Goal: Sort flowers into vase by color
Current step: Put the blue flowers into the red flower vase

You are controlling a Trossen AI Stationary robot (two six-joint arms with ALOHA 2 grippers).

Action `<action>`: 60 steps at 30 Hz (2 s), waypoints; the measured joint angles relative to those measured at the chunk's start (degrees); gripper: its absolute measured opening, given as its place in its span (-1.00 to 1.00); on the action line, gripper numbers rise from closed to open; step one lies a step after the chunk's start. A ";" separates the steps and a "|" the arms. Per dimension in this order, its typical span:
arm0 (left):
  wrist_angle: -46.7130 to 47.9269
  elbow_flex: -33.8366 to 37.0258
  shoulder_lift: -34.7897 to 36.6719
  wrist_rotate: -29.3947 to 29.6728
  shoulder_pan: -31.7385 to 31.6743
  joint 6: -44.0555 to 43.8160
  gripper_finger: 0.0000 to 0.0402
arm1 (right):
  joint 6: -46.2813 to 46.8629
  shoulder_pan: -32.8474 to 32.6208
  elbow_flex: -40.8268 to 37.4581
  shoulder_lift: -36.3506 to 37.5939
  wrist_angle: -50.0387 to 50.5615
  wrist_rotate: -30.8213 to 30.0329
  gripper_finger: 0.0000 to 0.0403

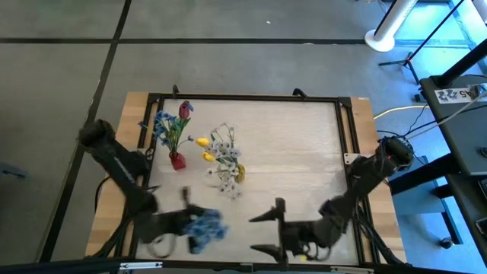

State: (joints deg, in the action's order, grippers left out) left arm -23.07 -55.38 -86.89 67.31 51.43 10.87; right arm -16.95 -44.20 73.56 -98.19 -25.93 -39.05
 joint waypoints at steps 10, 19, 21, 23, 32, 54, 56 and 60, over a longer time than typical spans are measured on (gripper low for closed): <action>48.92 2.03 15.28 22.51 14.91 -36.89 -1.00 | 2.41 -8.12 0.00 0.00 3.34 -17.75 0.58; 82.41 7.04 27.94 22.65 -1.53 -66.87 -1.00 | 7.08 -7.90 -0.09 0.00 6.98 -22.57 0.56; 87.50 7.08 31.25 22.72 -4.56 -70.91 -1.00 | 8.15 -7.74 -0.09 0.00 7.95 -23.43 0.56; 91.30 8.41 34.15 23.02 -7.47 -76.32 -1.00 | 9.98 -7.13 -0.09 0.00 8.80 -23.30 0.56; 88.37 19.58 42.09 22.62 -16.80 -85.51 -1.00 | 15.28 -6.75 -0.15 0.00 11.19 -22.89 0.56; 76.37 32.71 42.06 4.57 -16.52 -90.50 -0.75 | 20.02 -6.81 -0.15 -0.02 16.61 -22.88 0.56; 76.58 31.64 42.41 2.26 -15.69 -87.78 -0.63 | 20.01 -6.81 -0.15 -0.02 16.67 -22.87 0.56; 76.22 29.48 42.81 -2.11 -15.24 -82.35 -0.39 | 19.71 -6.79 -0.15 -0.02 16.83 -22.88 0.56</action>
State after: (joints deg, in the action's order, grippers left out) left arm 53.15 -25.90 -44.07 65.20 36.18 -71.48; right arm 2.76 -50.98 73.41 -98.21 -9.10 -61.93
